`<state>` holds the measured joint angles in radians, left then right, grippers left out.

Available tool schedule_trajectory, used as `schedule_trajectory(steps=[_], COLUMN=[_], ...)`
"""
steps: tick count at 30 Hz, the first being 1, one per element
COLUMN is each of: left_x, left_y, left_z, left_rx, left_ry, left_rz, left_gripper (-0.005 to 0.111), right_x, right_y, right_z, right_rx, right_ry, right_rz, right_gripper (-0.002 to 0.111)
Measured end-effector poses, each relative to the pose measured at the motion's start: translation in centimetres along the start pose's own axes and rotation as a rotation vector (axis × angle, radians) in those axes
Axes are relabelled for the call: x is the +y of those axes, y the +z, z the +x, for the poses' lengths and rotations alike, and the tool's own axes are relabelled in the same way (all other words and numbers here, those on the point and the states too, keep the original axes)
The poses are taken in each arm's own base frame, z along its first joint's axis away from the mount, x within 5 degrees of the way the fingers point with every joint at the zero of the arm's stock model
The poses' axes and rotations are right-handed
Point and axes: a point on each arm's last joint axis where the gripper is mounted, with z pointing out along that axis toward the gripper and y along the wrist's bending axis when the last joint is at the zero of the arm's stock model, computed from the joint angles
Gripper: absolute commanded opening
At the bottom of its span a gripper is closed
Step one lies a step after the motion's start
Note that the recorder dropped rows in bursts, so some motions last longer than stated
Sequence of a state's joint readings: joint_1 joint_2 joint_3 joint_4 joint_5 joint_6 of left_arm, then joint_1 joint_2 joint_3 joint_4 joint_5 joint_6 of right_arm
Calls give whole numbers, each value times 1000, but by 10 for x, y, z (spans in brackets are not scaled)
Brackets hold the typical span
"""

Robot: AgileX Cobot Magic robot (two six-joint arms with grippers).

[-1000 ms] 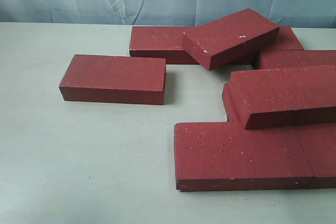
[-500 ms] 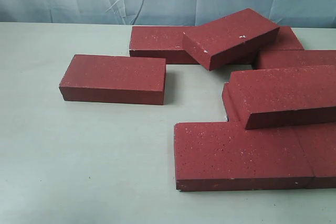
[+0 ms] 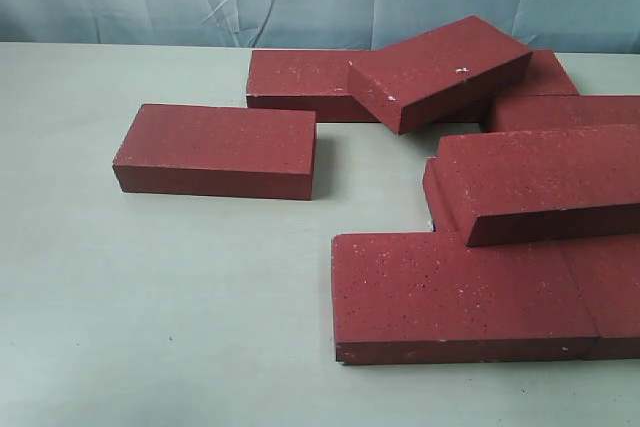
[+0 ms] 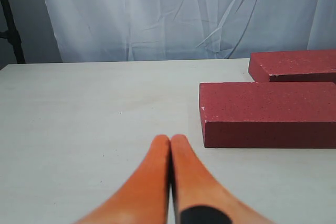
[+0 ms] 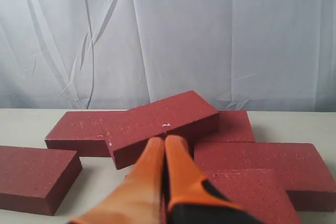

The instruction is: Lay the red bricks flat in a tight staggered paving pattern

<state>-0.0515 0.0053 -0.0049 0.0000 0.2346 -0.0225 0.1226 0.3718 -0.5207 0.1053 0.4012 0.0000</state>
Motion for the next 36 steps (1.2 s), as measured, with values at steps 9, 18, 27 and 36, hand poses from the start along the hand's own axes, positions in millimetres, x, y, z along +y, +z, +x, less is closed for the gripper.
schedule_trajectory(steps=[9, 18, 27, 36], left_x=[0, 0, 0, 0], left_y=[0, 0, 0, 0], left_z=[0, 0, 0, 0], left_rx=[0, 0, 0, 0], left_ry=[2, 2, 2, 2], left_rz=[0, 0, 0, 0], left_gripper=[0, 0, 0, 0], right_x=[0, 0, 0, 0], right_y=[1, 22, 55, 87], right_z=[4, 9, 1, 13], right_rx=[45, 265, 463, 625], right_ry=[2, 13, 18, 55], right_rz=[0, 5, 13, 14], right_gripper=[-1, -1, -1, -1])
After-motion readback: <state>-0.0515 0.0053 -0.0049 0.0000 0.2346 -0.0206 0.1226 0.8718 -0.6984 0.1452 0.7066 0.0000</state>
